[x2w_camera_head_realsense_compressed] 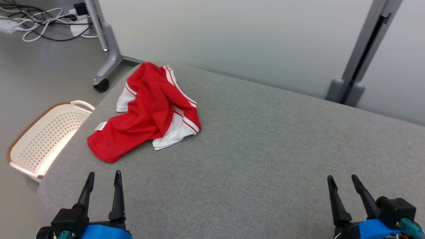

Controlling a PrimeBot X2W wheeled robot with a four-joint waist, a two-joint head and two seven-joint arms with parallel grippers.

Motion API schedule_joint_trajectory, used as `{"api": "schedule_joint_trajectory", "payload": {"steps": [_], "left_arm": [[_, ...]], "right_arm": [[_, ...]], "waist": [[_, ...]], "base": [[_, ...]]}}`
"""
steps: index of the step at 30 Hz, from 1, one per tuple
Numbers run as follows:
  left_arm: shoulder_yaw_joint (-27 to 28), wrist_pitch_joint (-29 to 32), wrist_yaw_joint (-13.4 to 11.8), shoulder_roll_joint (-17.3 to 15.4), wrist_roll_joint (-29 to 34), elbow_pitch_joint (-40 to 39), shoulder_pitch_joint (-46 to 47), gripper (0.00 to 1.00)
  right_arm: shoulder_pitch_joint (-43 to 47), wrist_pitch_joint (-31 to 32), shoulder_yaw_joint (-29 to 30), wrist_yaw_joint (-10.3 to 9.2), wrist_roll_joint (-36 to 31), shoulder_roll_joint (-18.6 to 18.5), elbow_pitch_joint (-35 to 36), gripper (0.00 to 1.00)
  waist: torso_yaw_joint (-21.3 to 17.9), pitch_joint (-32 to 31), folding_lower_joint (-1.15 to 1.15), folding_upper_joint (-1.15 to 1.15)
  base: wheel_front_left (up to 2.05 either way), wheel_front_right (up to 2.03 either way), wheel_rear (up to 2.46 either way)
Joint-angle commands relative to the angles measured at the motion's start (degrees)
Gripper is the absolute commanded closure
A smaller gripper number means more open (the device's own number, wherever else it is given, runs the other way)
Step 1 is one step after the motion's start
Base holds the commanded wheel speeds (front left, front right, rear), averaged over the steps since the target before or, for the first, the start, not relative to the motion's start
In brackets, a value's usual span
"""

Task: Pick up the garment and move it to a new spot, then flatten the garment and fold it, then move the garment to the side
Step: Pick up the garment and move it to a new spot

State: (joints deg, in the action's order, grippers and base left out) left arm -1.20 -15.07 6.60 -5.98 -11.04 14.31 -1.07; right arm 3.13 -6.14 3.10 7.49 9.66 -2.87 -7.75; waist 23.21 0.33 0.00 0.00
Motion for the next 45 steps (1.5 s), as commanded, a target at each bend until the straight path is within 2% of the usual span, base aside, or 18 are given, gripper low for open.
{"api": "schedule_joint_trajectory", "payload": {"steps": [1,10,23,27,33,39,45], "left_arm": [[-0.12,-0.14,-0.24,-0.15,0.04,-0.32,-0.32,0.0],[0.09,-0.15,-0.26,-0.4,-0.36,-0.26,-0.92,0.0],[-0.45,1.42,0.05,-0.89,-1.36,-0.61,2.13,0.0],[-1.05,7.76,0.19,-1.88,-2.19,-3.88,6.28,0.0],[0.98,22.32,-0.29,-3.88,-6.8,-7.21,15.35,0.0],[5.38,34.07,-2.26,-7.59,-11.26,-3.19,25.89,0.0],[9.98,40.45,-3.47,-11.21,-16.04,2.05,34.66,0.0]], "right_arm": [[-0.42,-0.31,0.01,0.01,0.22,-0.04,-0.24,0.0],[-0.64,-0.52,-0.5,0.01,0.48,-0.05,-1.37,0.0],[-0.17,-0.63,-0.87,0.01,0.85,-0.05,-1.86,0.0],[-0.06,-0.15,-0.68,0.01,0.29,-0.05,-1.13,0.0],[-1.51,0.27,-1.14,0.01,-0.22,-0.06,0.26,0.0],[-3.64,2.02,-2.6,0.01,-1.71,-0.06,2.94,0.0],[-6.69,3.75,-4.69,0.01,-2.69,-0.99,5.4,0.0]], "waist": [[0.72,0.36,0.0,0.0],[3.25,0.0,0.0,0.0],[2.48,0.06,0.0,0.0],[2.24,0.5,0.0,0.0],[0.93,3.01,0.0,0.0],[-2.31,8.4,0.0,0.0],[-7.2,15.04,0.0,0.0]], "base": [[0.0,0.0,0.0],[0.0,0.0,0.0],[0.0,0.0,0.0],[0.0,0.0,0.0],[0.0,0.0,0.0],[0.0,0.0,0.0],[0.0,0.0,0.0]]}}
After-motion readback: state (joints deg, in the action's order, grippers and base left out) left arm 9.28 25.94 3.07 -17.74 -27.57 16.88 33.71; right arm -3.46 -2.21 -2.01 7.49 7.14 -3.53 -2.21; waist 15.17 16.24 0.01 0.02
